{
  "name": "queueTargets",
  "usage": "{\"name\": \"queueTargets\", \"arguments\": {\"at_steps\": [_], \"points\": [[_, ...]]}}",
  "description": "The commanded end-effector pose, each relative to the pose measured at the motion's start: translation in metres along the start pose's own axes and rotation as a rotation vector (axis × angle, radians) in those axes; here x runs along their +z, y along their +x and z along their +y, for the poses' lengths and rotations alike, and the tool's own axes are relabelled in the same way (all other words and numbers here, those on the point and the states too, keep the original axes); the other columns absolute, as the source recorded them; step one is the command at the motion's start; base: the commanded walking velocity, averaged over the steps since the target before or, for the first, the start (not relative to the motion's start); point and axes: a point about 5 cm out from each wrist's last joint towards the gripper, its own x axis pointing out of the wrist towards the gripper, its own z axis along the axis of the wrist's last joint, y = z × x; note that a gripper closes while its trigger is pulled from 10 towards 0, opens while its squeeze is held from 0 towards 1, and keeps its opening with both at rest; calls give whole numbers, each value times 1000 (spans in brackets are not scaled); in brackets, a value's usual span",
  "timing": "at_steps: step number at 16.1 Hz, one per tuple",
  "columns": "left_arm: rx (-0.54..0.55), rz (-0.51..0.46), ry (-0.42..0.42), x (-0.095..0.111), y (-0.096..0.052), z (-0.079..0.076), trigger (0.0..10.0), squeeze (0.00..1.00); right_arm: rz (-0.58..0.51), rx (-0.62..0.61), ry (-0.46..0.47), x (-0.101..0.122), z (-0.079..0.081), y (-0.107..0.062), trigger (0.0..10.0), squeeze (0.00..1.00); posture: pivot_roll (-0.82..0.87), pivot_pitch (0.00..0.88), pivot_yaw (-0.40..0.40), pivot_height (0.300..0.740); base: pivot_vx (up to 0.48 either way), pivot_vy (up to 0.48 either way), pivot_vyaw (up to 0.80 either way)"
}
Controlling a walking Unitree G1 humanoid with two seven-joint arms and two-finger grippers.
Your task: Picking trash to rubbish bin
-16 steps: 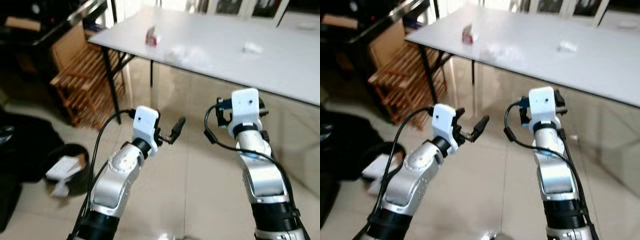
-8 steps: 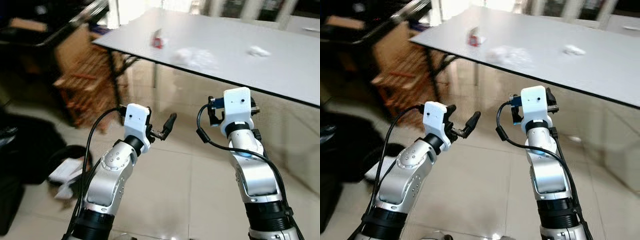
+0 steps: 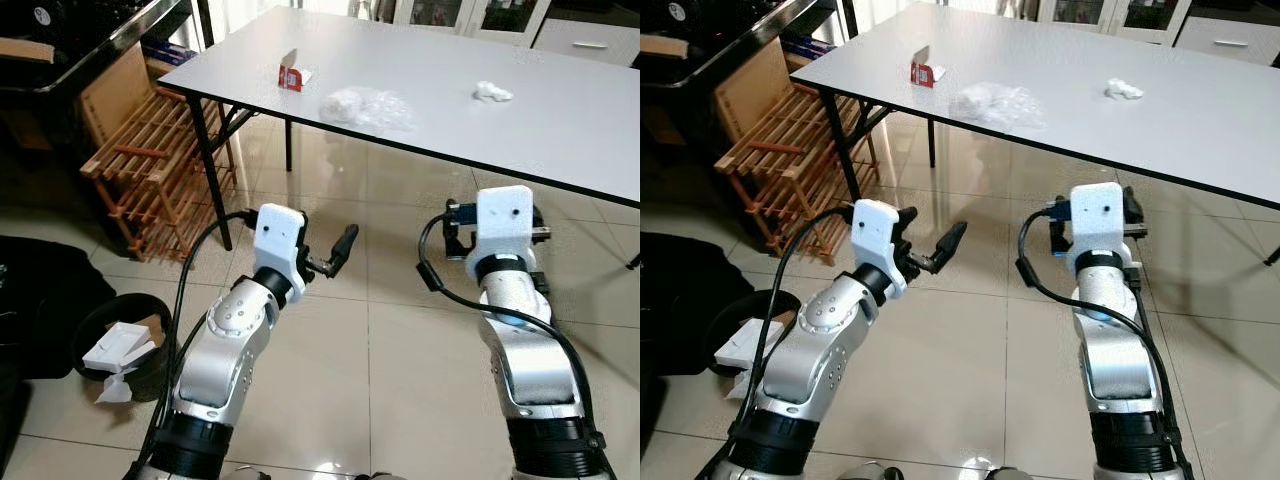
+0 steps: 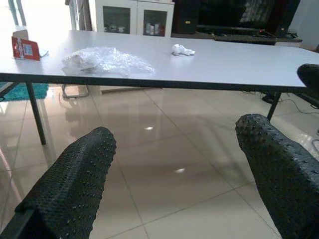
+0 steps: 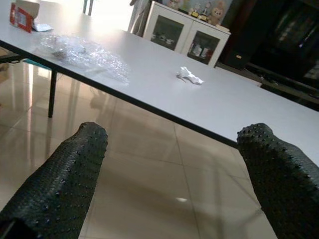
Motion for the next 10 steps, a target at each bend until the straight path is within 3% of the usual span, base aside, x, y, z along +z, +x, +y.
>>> {"name": "queueTargets", "arguments": {"at_steps": [1, 3, 5, 6, 10], "points": [[-18, -12, -9, 1, 3, -2, 10000, 0, -29, -42, 25, 4, -8, -2, 10000, 0, -10, 64, -3, 740, 0, 0, 0], [-20, -17, -19, 2, 5, -2, 10000, 0, -52, -63, 175, 11, -10, -3, 10000, 0, -21, 62, 6, 740, 0, 0, 0], [-24, -16, -21, 2, 5, -3, 10000, 0, -63, -57, 179, 13, -9, -5, 10000, 0, -26, 65, 10, 740, 0, 0, 0], [-19, -13, -23, 2, 5, -2, 10000, 0, -10, -54, 245, 5, -7, -7, 10000, 0, -27, 70, 10, 740, 0, 0, 0], [0, -4, -19, 0, 4, 1, 10000, 0, 101, -21, 282, -14, -1, -11, 10000, 0, -28, 74, 10, 740, 0, 0, 0]]}}
